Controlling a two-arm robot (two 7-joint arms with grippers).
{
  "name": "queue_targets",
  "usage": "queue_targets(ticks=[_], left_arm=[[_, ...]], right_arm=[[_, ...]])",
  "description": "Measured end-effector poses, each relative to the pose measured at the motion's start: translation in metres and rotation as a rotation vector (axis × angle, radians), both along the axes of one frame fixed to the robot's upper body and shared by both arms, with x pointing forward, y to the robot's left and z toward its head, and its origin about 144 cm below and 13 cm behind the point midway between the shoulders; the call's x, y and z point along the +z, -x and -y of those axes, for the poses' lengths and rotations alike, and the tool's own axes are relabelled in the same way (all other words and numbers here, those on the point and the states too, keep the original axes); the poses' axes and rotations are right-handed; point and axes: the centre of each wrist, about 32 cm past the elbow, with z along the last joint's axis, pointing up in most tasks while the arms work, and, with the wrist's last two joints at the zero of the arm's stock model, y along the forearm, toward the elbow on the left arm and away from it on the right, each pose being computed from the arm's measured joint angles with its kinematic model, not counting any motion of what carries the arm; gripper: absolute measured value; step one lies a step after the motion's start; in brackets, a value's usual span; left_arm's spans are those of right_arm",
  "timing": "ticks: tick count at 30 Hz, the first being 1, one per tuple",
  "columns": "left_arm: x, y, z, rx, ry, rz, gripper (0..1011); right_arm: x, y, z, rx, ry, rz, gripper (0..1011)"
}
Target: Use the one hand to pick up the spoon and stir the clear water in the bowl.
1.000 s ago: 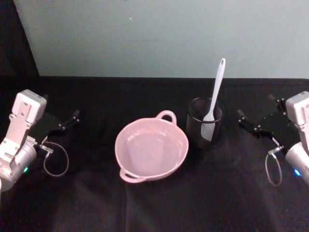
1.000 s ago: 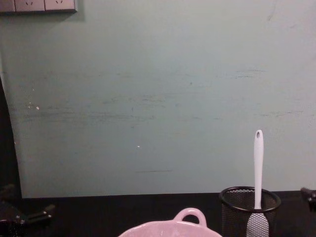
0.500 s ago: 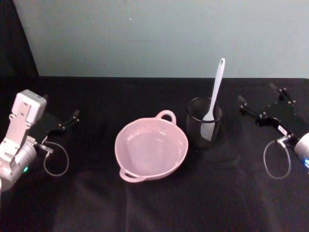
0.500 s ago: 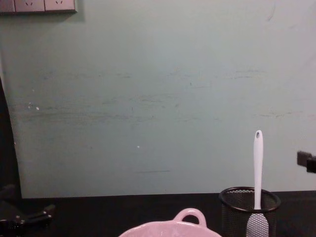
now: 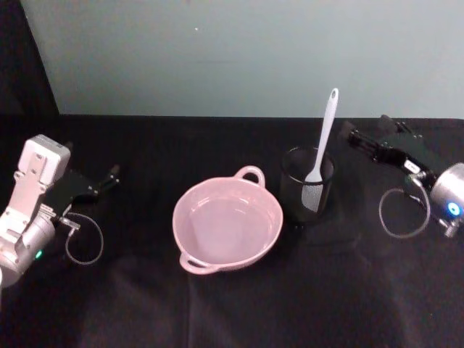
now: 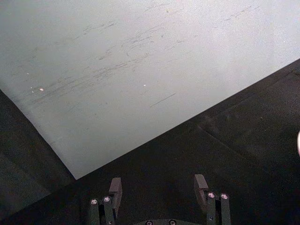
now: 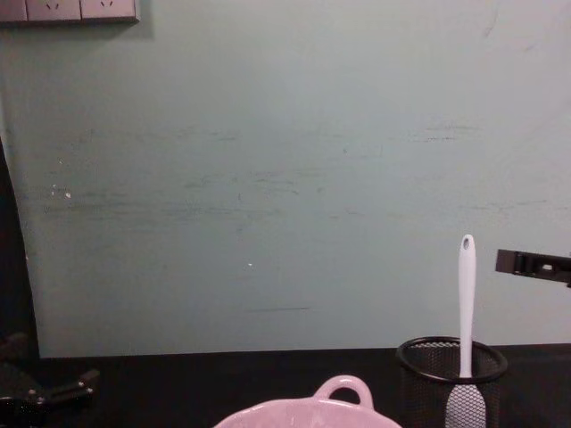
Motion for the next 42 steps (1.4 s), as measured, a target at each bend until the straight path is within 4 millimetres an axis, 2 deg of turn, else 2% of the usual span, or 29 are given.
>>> queue_targets(ticks=[11, 18, 32, 42], left_arm=[[0.0, 0.0, 0.0, 0.0, 0.0, 0.0, 1011], [0.0, 0.0, 0.0, 0.0, 0.0, 0.0, 1011], [0.0, 0.0, 0.0, 0.0, 0.0, 0.0, 1011], [0.0, 0.0, 0.0, 0.0, 0.0, 0.0, 1011]], right_arm=[[0.018, -0.034, -0.011, 0.024, -0.003, -0.162, 1002], [0.024, -0.047, -0.016, 0.02, -0.028, -0.19, 1002], [0.023, -0.069, -0.024, 0.033, -0.029, -0.207, 1002], [0.025, -0.075, -0.028, 0.041, -0.018, -0.201, 1002]])
